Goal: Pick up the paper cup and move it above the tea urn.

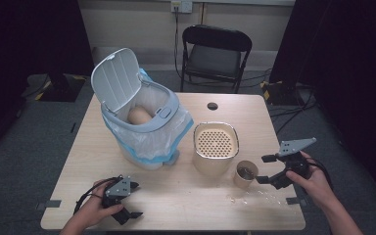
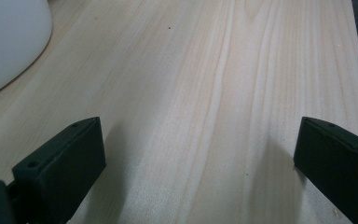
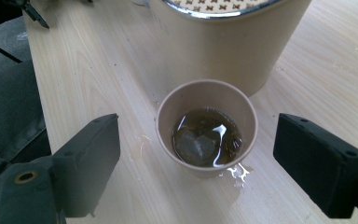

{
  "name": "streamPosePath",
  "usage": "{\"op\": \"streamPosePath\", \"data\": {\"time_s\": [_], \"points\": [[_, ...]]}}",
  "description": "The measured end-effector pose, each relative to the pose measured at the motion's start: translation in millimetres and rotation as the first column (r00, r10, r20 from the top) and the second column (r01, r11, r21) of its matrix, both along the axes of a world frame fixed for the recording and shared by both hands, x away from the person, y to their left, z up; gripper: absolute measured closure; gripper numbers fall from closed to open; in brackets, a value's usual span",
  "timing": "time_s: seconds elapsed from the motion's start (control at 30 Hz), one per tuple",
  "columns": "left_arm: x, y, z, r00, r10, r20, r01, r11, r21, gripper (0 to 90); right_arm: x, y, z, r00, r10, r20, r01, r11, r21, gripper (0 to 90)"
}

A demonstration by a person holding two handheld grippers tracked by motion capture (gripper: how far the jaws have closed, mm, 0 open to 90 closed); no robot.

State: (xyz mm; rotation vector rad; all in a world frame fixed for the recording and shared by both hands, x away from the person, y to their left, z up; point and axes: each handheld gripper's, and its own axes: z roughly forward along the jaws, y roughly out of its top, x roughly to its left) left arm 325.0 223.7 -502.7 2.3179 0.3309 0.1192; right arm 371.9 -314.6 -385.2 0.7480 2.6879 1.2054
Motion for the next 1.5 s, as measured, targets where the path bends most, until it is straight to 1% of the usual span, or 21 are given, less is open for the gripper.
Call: {"op": "streamPosePath", "data": {"time_s": [0.23,0.37,0.4,0.53,0.57,0.73,0.77,0.83,0.9,1.17,1.2,1.4,1.43,1.5], "points": [[0.0,-0.1,-0.1,1.0,0.001,0.0,-0.001,1.0,-0.001,1.3,-5.3,-7.6,-8.7,0.9998,-0.015,-0.008,0.015,0.9999,0.005,14.4],[0.0,0.0,0.0,1.0,0.0,0.0,0.0,1.0,0.0,1.3,-8.2,-13.1,-17.1,0.9994,-0.029,-0.02,0.029,0.9996,0.007,14.4],[0.0,0.0,0.0,1.0,0.0,0.0,0.0,1.0,0.0,1.3,-8.5,-14.0,-18.6,0.9994,-0.031,-0.016,0.031,0.9995,0.004,14.4],[0.0,-0.1,0.0,1.0,0.001,0.0,-0.001,1.0,-0.001,1.3,-9.5,-16.5,-23.5,0.9991,-0.036,-0.022,0.036,0.9993,0.009,14.4],[0.0,0.0,0.0,1.0,0.0,0.0,0.0,1.0,0.0,1.3,-9.9,-17.7,-26.9,0.9988,-0.042,-0.023,0.042,0.9991,0.004,14.4],[0.0,-0.1,0.0,1.0,0.0,0.0,0.0,1.0,0.0,1.3,-9.9,-19.6,-33.8,0.9983,-0.048,-0.033,0.049,0.9987,0.014,14.4],[0.0,0.0,0.0,1.0,0.0,0.0,0.0,1.0,0.0,1.3,-10.0,-19.5,-37.6,0.9984,-0.046,-0.032,0.047,0.9988,0.012,14.4],[0.0,0.0,0.0,1.0,0.001,0.0,-0.001,1.0,0.0,1.3,-10.2,-19.1,-41.1,0.9986,-0.044,-0.03,0.044,0.999,-0.004,14.4],[0.0,0.0,0.0,1.0,0.0,0.0,0.0,1.0,0.0,1.3,-10.2,-18.9,-44.7,0.9987,-0.042,-0.03,0.042,0.9991,-0.009,14.4],[0.2,0.0,-0.1,1.0,-0.002,0.001,0.002,1.0,0.0,1.3,-9.8,-20.1,-56.2,0.9974,-0.065,-0.032,0.065,0.9977,-0.02,14.4],[0.0,-0.2,-0.2,1.0,0.0,0.0,0.0,1.0,-0.003,1.2,-9.3,-20.8,-59.8,0.9975,-0.064,-0.031,0.064,0.9979,-0.009,14.4],[0.0,-0.1,-0.2,1.0,0.0,0.0,0.0,1.0,-0.003,1.2,-8.5,-21.4,-67.9,0.9967,-0.071,-0.039,0.071,0.9975,-0.001,14.5],[0.0,-0.2,-0.2,1.0,0.0,0.0,0.0,1.0,-0.003,1.2,-8.0,-21.3,-70.3,0.996,-0.083,-0.033,0.082,0.9966,-0.006,14.5],[0.3,0.0,0.0,1.0,-0.003,0.002,0.003,1.0,0.001,1.3,-7.2,-21.1,-72.3,0.9958,-0.085,-0.035,0.085,0.9964,0.006,14.6]]}}
